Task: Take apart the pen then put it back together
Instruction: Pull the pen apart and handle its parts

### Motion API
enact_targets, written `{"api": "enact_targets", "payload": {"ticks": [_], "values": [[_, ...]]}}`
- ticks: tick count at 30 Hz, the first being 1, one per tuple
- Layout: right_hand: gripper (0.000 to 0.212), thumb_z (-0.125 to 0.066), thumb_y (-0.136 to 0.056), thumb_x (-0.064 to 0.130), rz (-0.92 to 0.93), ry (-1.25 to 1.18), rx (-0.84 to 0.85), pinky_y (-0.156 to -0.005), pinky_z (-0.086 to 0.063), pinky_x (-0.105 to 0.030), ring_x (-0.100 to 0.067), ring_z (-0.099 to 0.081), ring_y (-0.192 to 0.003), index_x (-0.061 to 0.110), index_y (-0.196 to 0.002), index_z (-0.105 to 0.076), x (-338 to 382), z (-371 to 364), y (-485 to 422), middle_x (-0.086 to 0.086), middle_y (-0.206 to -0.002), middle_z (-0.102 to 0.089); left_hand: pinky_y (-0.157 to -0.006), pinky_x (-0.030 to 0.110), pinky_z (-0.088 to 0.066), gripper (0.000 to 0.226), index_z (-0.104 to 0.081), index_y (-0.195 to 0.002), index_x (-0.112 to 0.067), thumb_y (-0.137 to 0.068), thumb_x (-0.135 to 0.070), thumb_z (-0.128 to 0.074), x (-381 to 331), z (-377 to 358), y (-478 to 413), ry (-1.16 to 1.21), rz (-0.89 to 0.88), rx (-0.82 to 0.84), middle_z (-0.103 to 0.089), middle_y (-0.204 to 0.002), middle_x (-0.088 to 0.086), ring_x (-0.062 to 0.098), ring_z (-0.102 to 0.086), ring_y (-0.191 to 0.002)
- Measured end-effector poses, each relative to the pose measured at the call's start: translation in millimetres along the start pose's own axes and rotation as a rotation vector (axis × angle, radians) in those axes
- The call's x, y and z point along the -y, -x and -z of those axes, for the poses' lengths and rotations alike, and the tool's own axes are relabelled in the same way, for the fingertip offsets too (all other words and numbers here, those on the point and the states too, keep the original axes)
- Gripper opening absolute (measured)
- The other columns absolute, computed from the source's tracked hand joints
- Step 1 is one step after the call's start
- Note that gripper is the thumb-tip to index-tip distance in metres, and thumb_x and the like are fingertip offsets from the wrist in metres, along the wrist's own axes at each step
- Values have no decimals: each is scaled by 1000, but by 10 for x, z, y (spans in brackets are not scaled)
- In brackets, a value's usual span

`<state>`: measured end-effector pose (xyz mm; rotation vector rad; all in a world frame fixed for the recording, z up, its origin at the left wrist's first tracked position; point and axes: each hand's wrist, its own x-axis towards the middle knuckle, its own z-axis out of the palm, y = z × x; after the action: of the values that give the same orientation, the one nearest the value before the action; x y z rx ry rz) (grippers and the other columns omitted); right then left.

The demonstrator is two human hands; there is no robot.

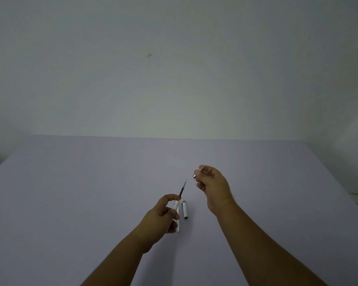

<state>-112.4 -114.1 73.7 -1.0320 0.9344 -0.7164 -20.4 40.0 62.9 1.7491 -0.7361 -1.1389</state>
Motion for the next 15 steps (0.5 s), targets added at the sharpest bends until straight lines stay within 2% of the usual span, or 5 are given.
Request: {"api": "enact_targets", "payload": {"ticks": [3,7,9,11,15], "values": [[14,-63,-83,3,-116,143,-61,-74,-58,-36,-19,-62,-69,17,-80,-64,-182,93,-184,-8,-77,-67,-67,27,-56,37,-54,-111,-36,-95,-8,-36,79,1,-77,96,39,-38,-63,-87,9,19,-59,-70],[27,-62,-78,5,-202,837,66,-65,-48,-33,-23,-55,-62,14,-53,-57,-656,176,-289,-15,-68,-60,-67,28,-59,37,-56,-110,-35,-94,-7,-39,202,-41,-221,172,98,-93,-62,-87,11,21,-58,-70],[10,-62,-79,7,-159,992,72,-65,-45,-29,-20,-54,-68,3,-72,-66,-838,197,-305,-17,-76,-62,-66,27,-59,36,-56,-110,-35,-94,-8,-39,265,-60,-292,178,125,-104,-63,-87,11,20,-58,-70],[14,-62,-81,8,-123,1009,26,-71,-48,-30,-22,-58,-77,-2,-90,-66,-964,223,-319,-14,-85,-64,-63,25,-58,35,-56,-110,-36,-95,-9,-39,326,-67,-345,167,146,-111,-64,-89,11,20,-60,-71],[17,-63,-83,12,-67,1018,-10,-70,-42,-25,-20,-56,-79,0,-95,-64,-1039,231,-309,-16,-96,-68,-62,25,-57,35,-55,-110,-38,-95,-10,-39,414,-60,-404,152,174,-110,-64,-93,12,21,-61,-74]]}}
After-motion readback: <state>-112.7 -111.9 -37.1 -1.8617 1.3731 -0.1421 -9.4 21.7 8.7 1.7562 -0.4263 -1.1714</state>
